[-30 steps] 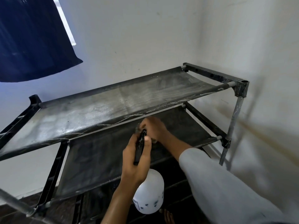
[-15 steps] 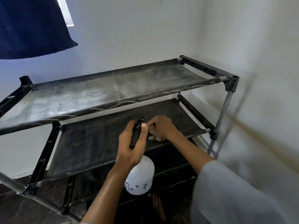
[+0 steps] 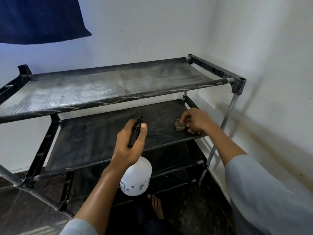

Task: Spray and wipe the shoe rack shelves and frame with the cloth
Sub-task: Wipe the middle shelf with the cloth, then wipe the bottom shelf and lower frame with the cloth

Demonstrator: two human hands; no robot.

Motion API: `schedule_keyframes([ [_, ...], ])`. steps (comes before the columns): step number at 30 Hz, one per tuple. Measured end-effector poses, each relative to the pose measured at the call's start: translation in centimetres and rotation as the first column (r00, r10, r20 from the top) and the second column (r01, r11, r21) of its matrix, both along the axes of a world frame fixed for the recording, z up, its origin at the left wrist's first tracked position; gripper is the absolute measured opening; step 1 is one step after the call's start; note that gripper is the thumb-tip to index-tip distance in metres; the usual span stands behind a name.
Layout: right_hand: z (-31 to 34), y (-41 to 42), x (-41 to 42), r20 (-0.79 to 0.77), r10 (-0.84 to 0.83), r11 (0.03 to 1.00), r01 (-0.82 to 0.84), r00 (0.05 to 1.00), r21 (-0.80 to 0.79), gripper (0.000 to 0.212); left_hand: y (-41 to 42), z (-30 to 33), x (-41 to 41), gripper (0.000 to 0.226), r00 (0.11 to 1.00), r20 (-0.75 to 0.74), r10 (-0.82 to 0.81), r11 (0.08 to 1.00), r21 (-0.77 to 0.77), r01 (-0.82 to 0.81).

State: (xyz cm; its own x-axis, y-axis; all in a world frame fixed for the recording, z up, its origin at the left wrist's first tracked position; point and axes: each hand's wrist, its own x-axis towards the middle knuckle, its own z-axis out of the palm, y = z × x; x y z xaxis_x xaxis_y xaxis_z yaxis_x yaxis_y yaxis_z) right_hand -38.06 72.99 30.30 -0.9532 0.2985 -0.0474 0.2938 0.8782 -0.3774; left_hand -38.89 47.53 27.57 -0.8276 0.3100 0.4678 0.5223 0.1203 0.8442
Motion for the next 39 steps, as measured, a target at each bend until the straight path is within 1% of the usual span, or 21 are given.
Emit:
schedule_keyframes([
  [1,0.1,-1.1,-0.1,0.006,0.023,0.998,-0.022,1.000,-0.063,0.027,-0.1,0.1,0.0,0.031,1.000,-0.014,0.009,1.000,0.001,-0.009],
  [2,0.1,-2.5,-0.4,-0.001,0.065,0.994,-0.065,0.998,-0.091,0.025,-0.3,0.3,-0.1,0.033,1.000,-0.021,0.023,1.000,0.001,-0.023],
  [4,-0.3,-6.2,-1.5,-0.031,0.188,0.979,-0.190,0.982,-0.073,0.022,-0.7,0.5,-0.1,0.032,0.999,-0.017,0.051,0.999,0.007,-0.051],
  [6,-1.2,-11.0,-2.6,-0.055,0.301,0.948,-0.305,0.952,-0.094,0.017,-1.3,0.5,0.0,0.029,0.997,-0.037,0.067,0.998,0.002,-0.067],
  [9,-2.2,-16.9,-3.8,-0.030,0.450,0.890,-0.451,0.893,-0.067,0.006,-2.7,0.5,0.1,0.027,0.993,-0.067,0.101,0.995,-0.001,-0.101],
  [10,-2.3,-17.5,-3.9,-0.021,0.487,0.871,-0.488,0.873,-0.060,0.009,-3.2,0.5,0.1,0.029,0.992,-0.058,0.116,0.993,0.006,-0.115],
  [12,-1.9,-16.5,-3.8,-0.020,0.512,0.849,-0.509,0.859,-0.142,0.019,-4.4,0.5,0.4,0.036,0.990,-0.051,0.134,0.991,-0.002,-0.135],
  [14,-1.3,-13.6,-3.2,-0.015,0.511,0.836,-0.501,0.860,-0.223,0.026,-5.6,0.5,0.9,0.039,0.988,-0.062,0.139,0.989,-0.044,-0.142],
  [15,-1.0,-11.6,-2.7,0.008,0.497,0.848,-0.483,0.868,-0.220,0.028,-6.1,0.5,1.1,0.035,0.987,-0.066,0.144,0.987,-0.058,-0.148],
  [17,-0.4,-7.0,-1.7,0.049,0.417,0.898,-0.403,0.908,-0.175,0.026,-7.3,0.3,1.6,0.029,0.985,-0.073,0.155,0.984,-0.073,-0.161],
  [20,0.3,0.4,0.7,0.068,0.217,0.974,-0.212,0.974,-0.075,0.018,-9.2,0.0,2.0,0.029,0.982,-0.066,0.177,0.978,-0.097,-0.183],
  [22,0.7,2.9,1.6,0.060,0.104,0.995,-0.104,0.993,-0.011,0.017,-10.3,-0.1,2.3,0.031,0.980,-0.051,0.191,0.975,-0.103,-0.195],
  [24,0.8,2.2,1.9,0.039,0.087,0.996,-0.088,0.996,0.033,0.019,-11.2,0.1,2.6,0.029,0.978,-0.048,0.203,0.973,-0.101,-0.207],
  [26,0.8,-0.8,2.1,-0.033,0.078,0.996,-0.077,0.996,0.033,0.024,-11.8,0.6,2.8,0.027,0.976,-0.064,0.208,0.971,-0.109,-0.214],
  [27,0.8,-2.7,2.3,-0.091,0.062,0.998,-0.064,0.994,-0.022,0.025,-12.2,0.9,3.0,0.027,0.974,-0.078,0.214,0.967,-0.121,-0.222],
  [28,0.8,-4.6,2.6,-0.155,0.043,0.990,-0.062,0.987,-0.123,0.026,-12.6,1.3,3.2,0.028,0.970,-0.097,0.223,0.963,-0.132,-0.235],
  [30,1.0,-8.5,3.1,-0.254,0.018,0.945,-0.100,0.967,-0.312,0.026,-13.4,2.0,3.7,0.031,0.961,-0.135,0.243,0.956,-0.136,-0.261],
  [31,1.2,-10.5,3.4,-0.281,0.015,0.921,-0.122,0.960,-0.369,0.025,-13.9,2.3,4.2,0.031,0.956,-0.146,0.256,0.953,-0.127,-0.275],
  [34,1.5,-16.7,4.3,-0.297,0.010,0.822,-0.177,0.955,-0.542,0.025,-15.6,3.2,6.1,0.032,0.942,-0.148,0.300,0.947,-0.069,-0.313],
  [37,2.1,-21.8,6.4,-0.246,-0.043,0.634,-0.164,0.968,-0.756,0.028,-17.2,4.1,8.8,0.036,0.929,-0.134,0.345,0.938,0.010,-0.347],
  [39,2.4,-24.2,8.1,-0.193,-0.066,0.456,-0.143,0.979,-0.878,0.028,-18.0,4.5,10.5,0.035,0.912,-0.082,0.402,0.916,0.022,-0.402],
])
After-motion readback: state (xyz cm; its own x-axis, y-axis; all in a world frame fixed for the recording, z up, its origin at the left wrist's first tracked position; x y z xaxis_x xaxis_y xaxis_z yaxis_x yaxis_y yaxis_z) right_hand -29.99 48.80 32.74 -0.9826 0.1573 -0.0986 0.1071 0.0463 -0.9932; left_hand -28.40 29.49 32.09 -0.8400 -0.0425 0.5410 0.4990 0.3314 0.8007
